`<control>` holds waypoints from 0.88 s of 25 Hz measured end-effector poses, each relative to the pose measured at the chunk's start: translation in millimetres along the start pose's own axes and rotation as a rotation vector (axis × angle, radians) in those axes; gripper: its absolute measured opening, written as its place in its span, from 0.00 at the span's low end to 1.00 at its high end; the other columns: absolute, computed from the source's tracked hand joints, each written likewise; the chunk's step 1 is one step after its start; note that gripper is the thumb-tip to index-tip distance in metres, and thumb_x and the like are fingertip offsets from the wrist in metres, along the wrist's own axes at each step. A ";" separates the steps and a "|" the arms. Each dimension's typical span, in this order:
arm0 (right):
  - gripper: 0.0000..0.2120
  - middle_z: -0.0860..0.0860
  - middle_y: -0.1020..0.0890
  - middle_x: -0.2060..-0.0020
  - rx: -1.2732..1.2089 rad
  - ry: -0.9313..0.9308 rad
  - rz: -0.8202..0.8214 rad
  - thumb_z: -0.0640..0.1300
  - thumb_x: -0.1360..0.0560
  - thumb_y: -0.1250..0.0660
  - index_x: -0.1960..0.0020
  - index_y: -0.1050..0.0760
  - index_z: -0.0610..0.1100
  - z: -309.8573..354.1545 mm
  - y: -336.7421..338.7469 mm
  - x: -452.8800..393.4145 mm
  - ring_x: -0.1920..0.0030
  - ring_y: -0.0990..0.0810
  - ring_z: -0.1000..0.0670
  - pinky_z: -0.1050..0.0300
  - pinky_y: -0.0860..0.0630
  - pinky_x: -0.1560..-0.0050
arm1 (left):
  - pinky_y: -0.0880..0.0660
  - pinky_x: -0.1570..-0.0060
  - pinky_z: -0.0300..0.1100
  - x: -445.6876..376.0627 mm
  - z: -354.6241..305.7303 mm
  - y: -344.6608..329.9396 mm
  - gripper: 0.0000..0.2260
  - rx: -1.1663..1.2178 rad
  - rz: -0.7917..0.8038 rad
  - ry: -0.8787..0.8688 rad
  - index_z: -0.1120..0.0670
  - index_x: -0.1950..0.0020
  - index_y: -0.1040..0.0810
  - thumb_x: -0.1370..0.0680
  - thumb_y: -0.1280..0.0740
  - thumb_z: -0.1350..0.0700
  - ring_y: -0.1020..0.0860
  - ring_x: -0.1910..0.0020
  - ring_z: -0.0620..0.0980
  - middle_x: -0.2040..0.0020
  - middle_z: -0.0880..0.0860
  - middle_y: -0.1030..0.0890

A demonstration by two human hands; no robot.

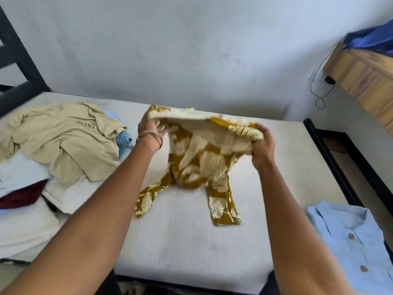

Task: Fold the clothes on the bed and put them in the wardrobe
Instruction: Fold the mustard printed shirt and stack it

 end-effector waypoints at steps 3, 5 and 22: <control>0.31 0.48 0.20 0.44 -0.056 0.255 0.062 0.23 0.33 0.50 0.39 0.26 0.46 60.5 -9.8 -15.9 0.44 0.20 0.51 0.52 0.21 0.43 | 0.20 0.55 0.44 -11.6 -44.8 -37.1 0.18 0.159 0.161 -0.159 0.51 0.35 0.23 0.24 0.31 0.49 0.19 0.52 0.52 0.50 0.55 0.19; 0.35 0.50 0.22 0.40 -0.005 0.263 0.065 0.24 0.35 0.51 0.37 0.27 0.52 56.3 -2.5 -9.9 0.42 0.21 0.53 0.56 0.21 0.45 | 0.21 0.49 0.46 -8.7 -49.1 -22.4 0.21 0.183 0.163 -0.207 0.52 0.35 0.23 0.27 0.29 0.49 0.18 0.50 0.52 0.48 0.55 0.19; 0.18 0.39 0.30 0.31 1.973 -0.430 0.552 0.43 0.20 0.44 0.31 0.29 0.48 -150.8 86.7 187.7 0.33 0.33 0.35 0.38 0.33 0.40 | 0.41 0.34 0.60 112.9 138.9 259.6 0.17 -2.593 0.149 0.223 0.45 0.32 0.28 0.18 0.47 0.55 0.36 0.30 0.57 0.31 0.54 0.33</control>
Point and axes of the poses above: each hand's wrist, its own x-axis away from the middle knuckle, its own y-axis out of the back of the hand, z = x × y, the point moved 1 cm from there along -x, towards the middle knuckle
